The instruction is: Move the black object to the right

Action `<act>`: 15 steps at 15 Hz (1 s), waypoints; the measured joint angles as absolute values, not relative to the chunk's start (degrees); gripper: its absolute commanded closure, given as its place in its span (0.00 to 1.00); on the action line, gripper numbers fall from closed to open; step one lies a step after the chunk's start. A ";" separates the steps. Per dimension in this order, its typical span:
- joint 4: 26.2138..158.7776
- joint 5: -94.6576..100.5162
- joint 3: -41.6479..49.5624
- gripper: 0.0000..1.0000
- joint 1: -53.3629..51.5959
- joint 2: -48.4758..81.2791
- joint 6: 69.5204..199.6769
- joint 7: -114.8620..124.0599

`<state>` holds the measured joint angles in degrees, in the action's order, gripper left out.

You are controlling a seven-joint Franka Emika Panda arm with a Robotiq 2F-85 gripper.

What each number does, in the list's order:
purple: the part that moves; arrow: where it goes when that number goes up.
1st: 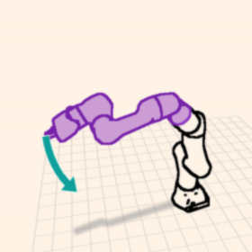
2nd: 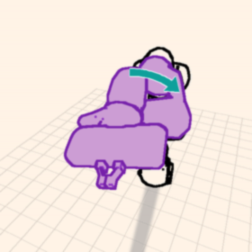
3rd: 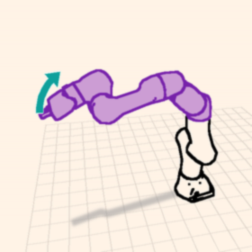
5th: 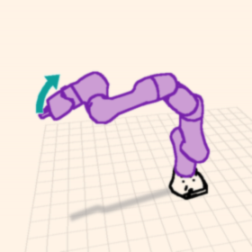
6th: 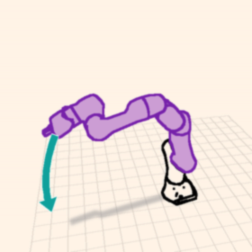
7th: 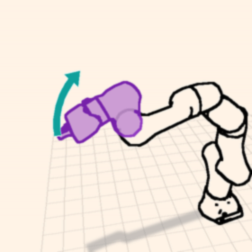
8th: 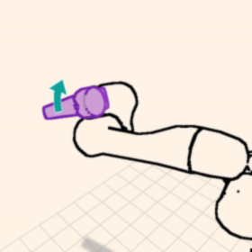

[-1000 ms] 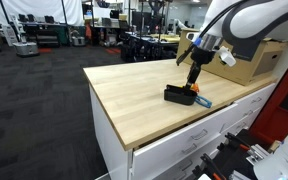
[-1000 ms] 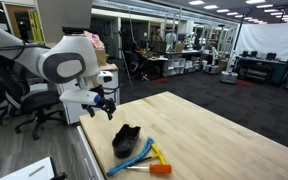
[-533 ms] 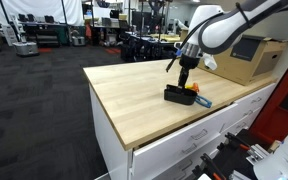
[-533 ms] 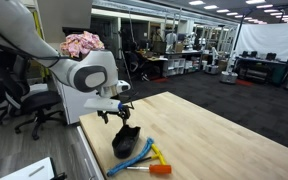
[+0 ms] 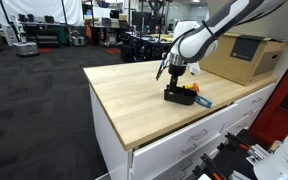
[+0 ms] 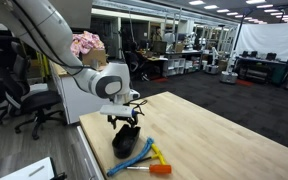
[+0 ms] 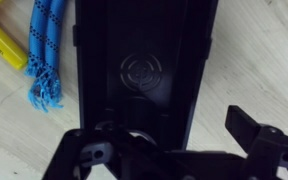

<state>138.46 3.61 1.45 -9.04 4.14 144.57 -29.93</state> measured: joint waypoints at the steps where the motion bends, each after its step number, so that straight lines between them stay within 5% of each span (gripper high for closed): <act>1: 137.56 3.61 1.04 0.00 -8.48 5.32 144.52 -30.10; 2: 136.73 3.61 0.64 0.23 -7.91 6.36 144.41 -30.15; 13: 133.02 3.91 -1.40 0.96 -4.66 11.23 142.46 -29.73; 15: 133.00 4.65 -1.55 1.00 -4.66 11.23 142.16 -28.82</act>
<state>133.00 4.65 -1.55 -4.66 11.23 142.16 -28.82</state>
